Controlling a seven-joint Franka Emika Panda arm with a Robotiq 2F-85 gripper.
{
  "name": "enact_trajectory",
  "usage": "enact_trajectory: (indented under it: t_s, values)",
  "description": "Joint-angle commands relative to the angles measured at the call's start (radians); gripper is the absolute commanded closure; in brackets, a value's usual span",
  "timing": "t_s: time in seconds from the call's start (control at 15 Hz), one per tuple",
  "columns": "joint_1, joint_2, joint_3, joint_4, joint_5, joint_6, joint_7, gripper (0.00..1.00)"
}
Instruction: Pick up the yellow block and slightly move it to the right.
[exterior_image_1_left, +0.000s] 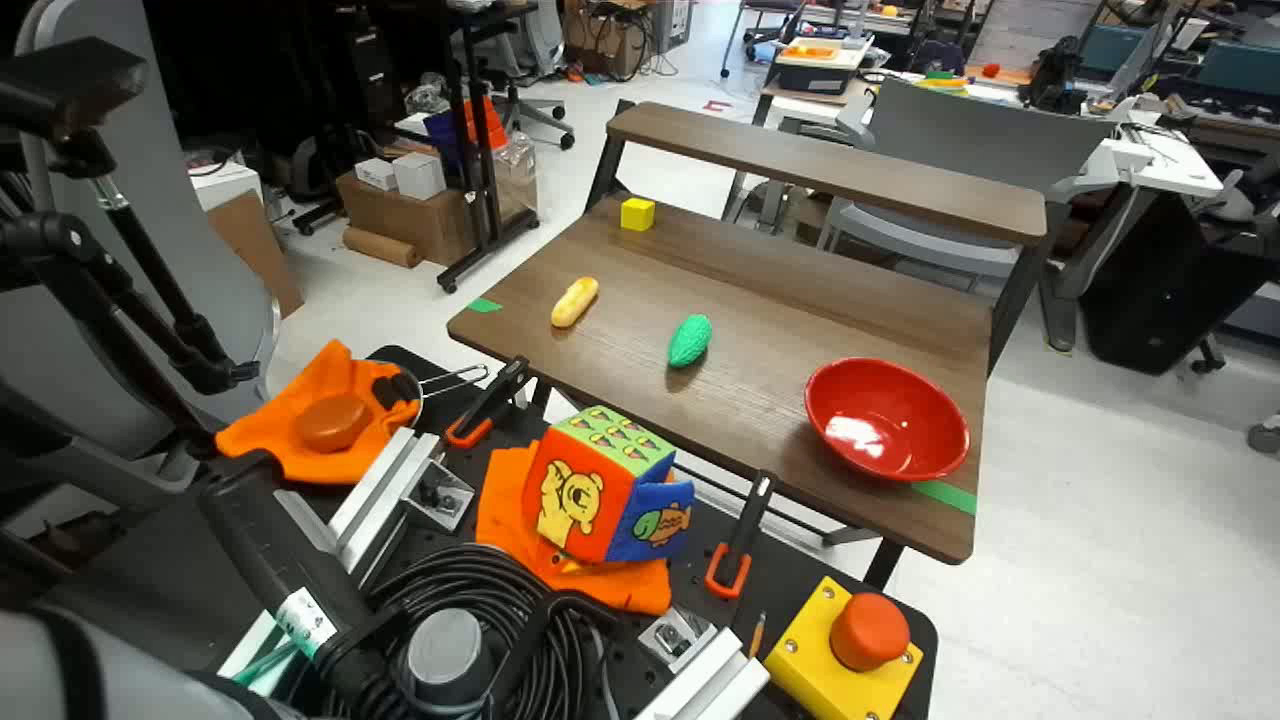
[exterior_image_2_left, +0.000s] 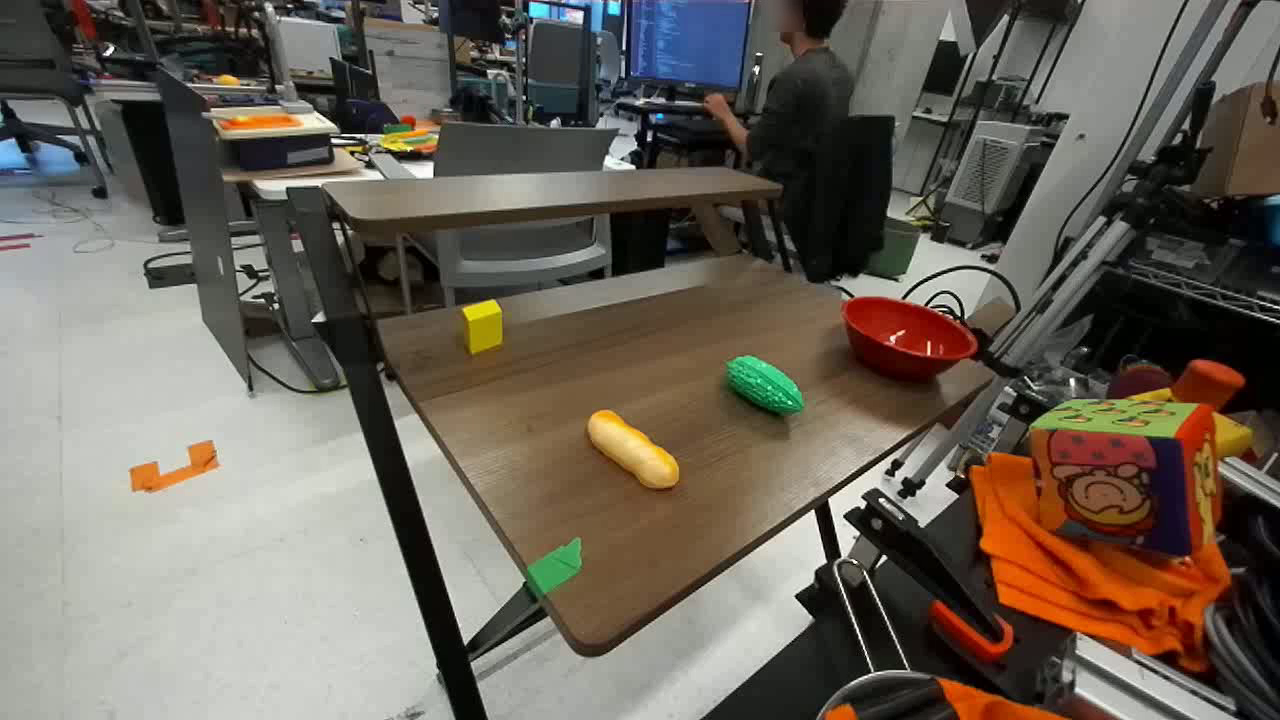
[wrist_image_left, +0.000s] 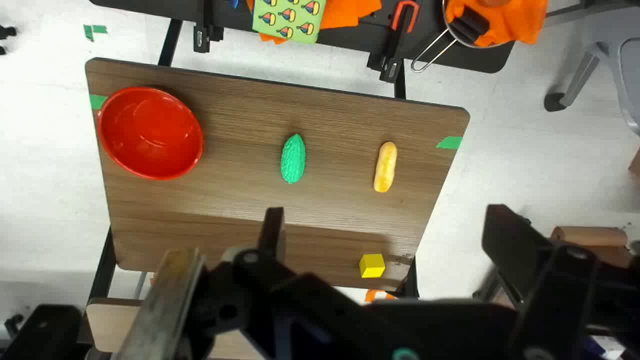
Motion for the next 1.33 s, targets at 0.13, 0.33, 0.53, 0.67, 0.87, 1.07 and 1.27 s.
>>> enact_trajectory:
  t_s: [0.13,0.33,0.53,0.67,0.87,1.07,1.27]
  values:
    - [-0.006,0.001,0.004,0.005,0.004,-0.003,-0.004,0.0]
    - [-0.006,0.001,0.004,0.005,0.004,-0.003,-0.004,0.0]
    - [-0.006,0.001,0.004,0.005,0.004,-0.003,-0.004,0.0]
    - [-0.006,0.001,0.004,0.005,0.004,-0.003,-0.004,0.0]
    - [-0.006,0.001,0.004,0.005,0.004,-0.003,-0.004,0.0]
    - [0.002,0.068,0.024,0.04,0.009,-0.014,0.012,0.0]
    - [0.01,0.232,0.085,0.097,0.02,0.038,0.07,0.0]
